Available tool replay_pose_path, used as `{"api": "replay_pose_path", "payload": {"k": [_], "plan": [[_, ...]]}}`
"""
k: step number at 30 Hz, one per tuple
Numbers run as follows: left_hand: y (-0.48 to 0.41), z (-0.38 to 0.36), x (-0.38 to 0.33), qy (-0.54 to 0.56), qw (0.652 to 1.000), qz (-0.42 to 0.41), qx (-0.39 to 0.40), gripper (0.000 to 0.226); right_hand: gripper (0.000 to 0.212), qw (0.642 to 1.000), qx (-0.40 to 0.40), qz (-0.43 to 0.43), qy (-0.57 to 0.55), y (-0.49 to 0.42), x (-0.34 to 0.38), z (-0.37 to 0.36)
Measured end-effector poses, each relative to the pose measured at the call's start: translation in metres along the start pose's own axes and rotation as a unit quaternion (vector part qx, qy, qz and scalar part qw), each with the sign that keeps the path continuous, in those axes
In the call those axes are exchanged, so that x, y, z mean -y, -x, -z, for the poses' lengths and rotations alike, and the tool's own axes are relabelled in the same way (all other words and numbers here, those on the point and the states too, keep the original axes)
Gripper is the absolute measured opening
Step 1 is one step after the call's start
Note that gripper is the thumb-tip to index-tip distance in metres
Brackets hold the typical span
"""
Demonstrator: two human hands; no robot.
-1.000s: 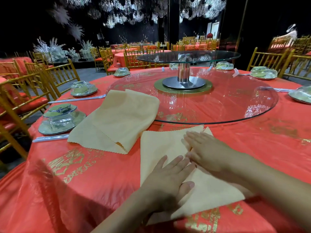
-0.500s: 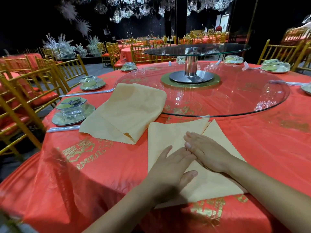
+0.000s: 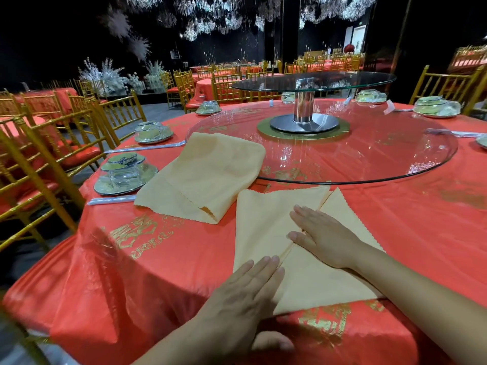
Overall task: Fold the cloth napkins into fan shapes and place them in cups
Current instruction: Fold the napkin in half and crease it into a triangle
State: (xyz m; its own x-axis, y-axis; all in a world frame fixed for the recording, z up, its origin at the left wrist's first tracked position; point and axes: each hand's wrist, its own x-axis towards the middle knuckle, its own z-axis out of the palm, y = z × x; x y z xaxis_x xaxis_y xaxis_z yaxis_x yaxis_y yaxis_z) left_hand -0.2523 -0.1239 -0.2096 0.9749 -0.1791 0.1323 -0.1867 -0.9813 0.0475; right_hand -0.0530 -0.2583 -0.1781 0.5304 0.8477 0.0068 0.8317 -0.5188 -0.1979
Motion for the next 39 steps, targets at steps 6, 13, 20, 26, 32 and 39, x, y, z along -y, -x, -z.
{"api": "replay_pose_path", "payload": {"k": [6,13,20,26,32,39], "plan": [[-0.034,0.038,0.025,0.185,0.975,0.11,-0.055,0.072,0.074,1.0,0.006,-0.005,0.017,0.002,0.003,0.001],[-0.089,0.021,0.067,-0.042,0.972,0.219,0.069,0.076,0.127,1.0,0.005,0.001,-0.004,0.001,0.0,-0.002],[-0.089,0.02,0.068,-0.017,0.971,0.227,0.069,0.081,0.13,1.0,0.01,0.004,-0.005,0.001,-0.003,-0.003],[-0.114,0.047,0.035,0.118,0.988,0.094,-0.007,0.037,0.059,0.985,0.024,-0.012,-0.168,-0.008,-0.008,0.002],[-0.149,0.048,0.027,0.11,0.987,0.116,-0.004,0.038,0.024,0.926,-0.155,-0.161,-0.304,-0.015,-0.036,0.04],[-0.207,0.038,0.036,0.105,0.982,0.156,0.034,0.039,0.037,0.924,-0.147,-0.332,-0.122,-0.039,-0.079,0.033]]}}
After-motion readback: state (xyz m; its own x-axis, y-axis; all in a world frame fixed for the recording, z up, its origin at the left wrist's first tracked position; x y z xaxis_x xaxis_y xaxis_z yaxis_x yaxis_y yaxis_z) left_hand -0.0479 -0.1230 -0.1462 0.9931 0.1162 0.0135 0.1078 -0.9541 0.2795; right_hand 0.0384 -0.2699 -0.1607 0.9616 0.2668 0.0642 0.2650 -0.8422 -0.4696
